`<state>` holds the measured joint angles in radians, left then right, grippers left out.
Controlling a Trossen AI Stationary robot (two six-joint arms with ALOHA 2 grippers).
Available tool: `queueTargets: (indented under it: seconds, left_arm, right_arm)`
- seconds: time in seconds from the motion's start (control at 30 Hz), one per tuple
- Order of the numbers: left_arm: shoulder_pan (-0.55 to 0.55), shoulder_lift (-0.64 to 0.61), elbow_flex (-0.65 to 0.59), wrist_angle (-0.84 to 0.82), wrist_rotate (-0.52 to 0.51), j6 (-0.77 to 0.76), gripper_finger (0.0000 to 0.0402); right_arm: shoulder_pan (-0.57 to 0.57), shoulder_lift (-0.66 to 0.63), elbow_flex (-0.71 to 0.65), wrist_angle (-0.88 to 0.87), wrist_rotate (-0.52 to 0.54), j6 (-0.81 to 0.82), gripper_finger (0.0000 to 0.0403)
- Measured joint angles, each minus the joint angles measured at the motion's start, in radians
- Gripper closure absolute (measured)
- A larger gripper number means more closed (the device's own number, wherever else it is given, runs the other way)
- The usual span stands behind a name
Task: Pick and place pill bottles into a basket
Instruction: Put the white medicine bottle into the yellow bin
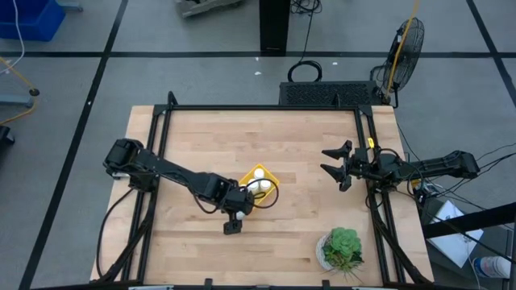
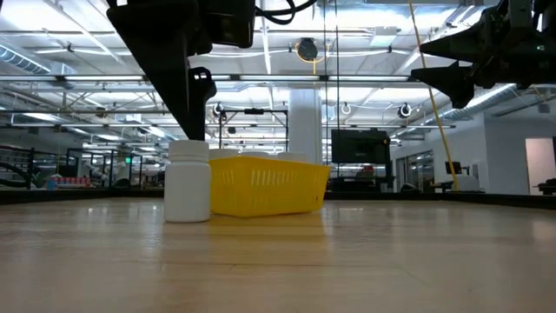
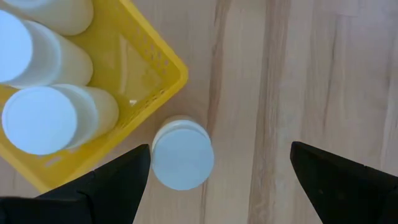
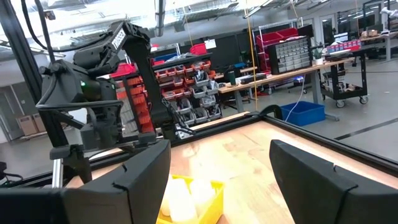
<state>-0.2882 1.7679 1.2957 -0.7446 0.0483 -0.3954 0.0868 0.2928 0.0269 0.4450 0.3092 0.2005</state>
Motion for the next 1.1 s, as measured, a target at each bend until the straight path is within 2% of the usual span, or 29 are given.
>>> queueTargets:
  seconds: [1.1]
  left_arm:
    - [0.041,0.000,-0.057,0.045,0.028,0.046,0.0012]
  right_arm:
    - [0.000,0.000,0.000,0.000,0.000,0.000,0.0138]
